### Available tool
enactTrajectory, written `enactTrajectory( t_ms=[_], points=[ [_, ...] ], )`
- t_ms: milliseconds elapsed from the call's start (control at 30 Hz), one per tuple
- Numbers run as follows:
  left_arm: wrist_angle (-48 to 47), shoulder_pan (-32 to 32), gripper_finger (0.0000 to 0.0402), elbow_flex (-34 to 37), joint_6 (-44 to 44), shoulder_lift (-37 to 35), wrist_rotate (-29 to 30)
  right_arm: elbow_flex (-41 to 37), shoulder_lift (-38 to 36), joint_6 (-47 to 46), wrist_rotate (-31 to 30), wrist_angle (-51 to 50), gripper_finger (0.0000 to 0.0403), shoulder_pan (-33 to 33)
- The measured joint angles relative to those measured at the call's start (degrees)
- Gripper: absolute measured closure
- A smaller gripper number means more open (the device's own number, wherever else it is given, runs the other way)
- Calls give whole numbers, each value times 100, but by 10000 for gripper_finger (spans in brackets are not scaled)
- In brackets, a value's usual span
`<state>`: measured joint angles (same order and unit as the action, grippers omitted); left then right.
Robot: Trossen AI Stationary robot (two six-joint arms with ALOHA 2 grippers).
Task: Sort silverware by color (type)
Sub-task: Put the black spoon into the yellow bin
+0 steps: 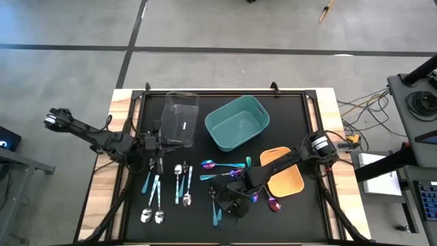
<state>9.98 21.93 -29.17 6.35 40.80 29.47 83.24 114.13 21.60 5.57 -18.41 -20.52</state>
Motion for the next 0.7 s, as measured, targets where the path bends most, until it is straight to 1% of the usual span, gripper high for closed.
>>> enactTrajectory(
  t_ms=[400,600,700],
  points=[
    [-11,-2,401,0,32,0,0,3,45,52,392,-107,243,230],
    [-14,-2,402,0,66,0,0,-13,89,64,401,-116,248,275],
    [-14,-2,401,0,66,0,-1,-13,160,53,521,-127,250,309]
  ],
)
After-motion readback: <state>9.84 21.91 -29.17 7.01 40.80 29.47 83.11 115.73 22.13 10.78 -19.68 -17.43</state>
